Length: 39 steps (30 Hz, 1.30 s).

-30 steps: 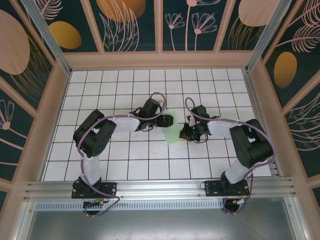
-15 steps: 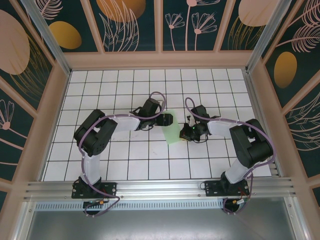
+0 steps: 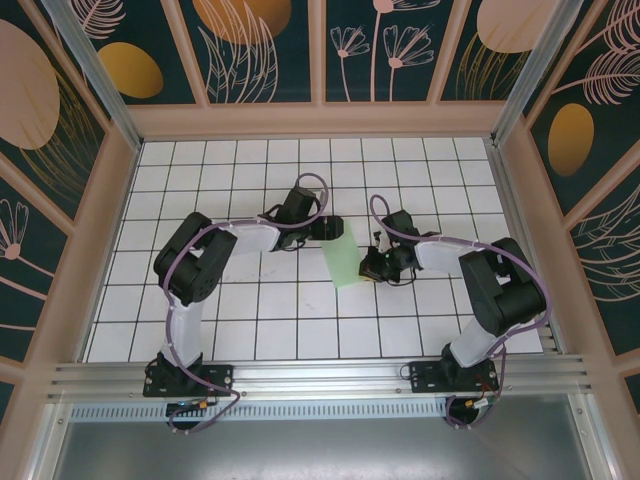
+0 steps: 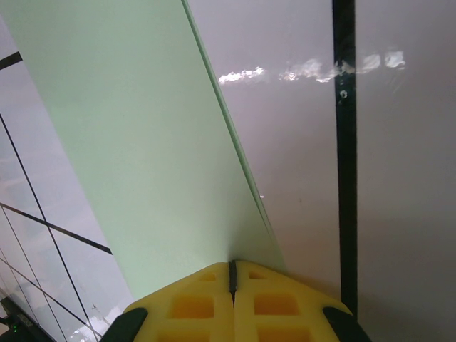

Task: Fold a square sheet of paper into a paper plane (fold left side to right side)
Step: First fold the square sheet of paper in half at the center of the table, then rotate the square sheet of paper at the center of the table.

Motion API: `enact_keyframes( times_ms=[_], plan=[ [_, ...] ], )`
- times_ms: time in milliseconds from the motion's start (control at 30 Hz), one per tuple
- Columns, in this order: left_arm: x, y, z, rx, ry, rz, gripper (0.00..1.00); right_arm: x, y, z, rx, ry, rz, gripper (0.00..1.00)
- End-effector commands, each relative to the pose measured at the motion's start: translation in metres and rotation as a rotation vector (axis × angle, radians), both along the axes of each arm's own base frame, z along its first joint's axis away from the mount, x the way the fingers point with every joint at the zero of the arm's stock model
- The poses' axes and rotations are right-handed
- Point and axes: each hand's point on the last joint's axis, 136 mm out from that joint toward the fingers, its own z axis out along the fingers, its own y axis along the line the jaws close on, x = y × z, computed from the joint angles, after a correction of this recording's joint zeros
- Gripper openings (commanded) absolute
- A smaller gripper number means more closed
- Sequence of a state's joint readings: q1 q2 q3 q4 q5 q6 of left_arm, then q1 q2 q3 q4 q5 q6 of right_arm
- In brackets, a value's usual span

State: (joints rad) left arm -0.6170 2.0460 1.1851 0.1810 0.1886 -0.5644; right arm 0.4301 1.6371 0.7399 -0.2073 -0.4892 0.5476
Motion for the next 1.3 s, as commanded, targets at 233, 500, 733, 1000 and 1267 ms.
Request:
enact_keyframes(
  times_ms=[233, 500, 733, 1000, 1267],
  plan=[
    [0.016, 0.041, -0.035, 0.127, 0.038, 0.081, 0.8, -0.021, -0.033, -0.03, -0.185, 0.078, -0.017, 0.05],
    [0.027, 0.037, 0.021, 0.104, -0.052, 0.076, 0.82, -0.011, -0.024, -0.02, -0.14, 0.043, -0.013, 0.06],
    [0.011, 0.045, 0.064, 0.039, -0.104, 0.086, 0.84, 0.008, -0.013, 0.008, -0.088, -0.045, -0.012, 0.07],
    [-0.043, 0.051, 0.08, -0.144, -0.053, 0.07, 0.81, 0.037, -0.006, 0.06, -0.071, -0.221, 0.016, 0.18],
    [-0.077, 0.051, 0.073, -0.244, 0.002, 0.08, 0.81, 0.073, -0.001, 0.07, -0.11, -0.338, 0.074, 0.45]
  ],
)
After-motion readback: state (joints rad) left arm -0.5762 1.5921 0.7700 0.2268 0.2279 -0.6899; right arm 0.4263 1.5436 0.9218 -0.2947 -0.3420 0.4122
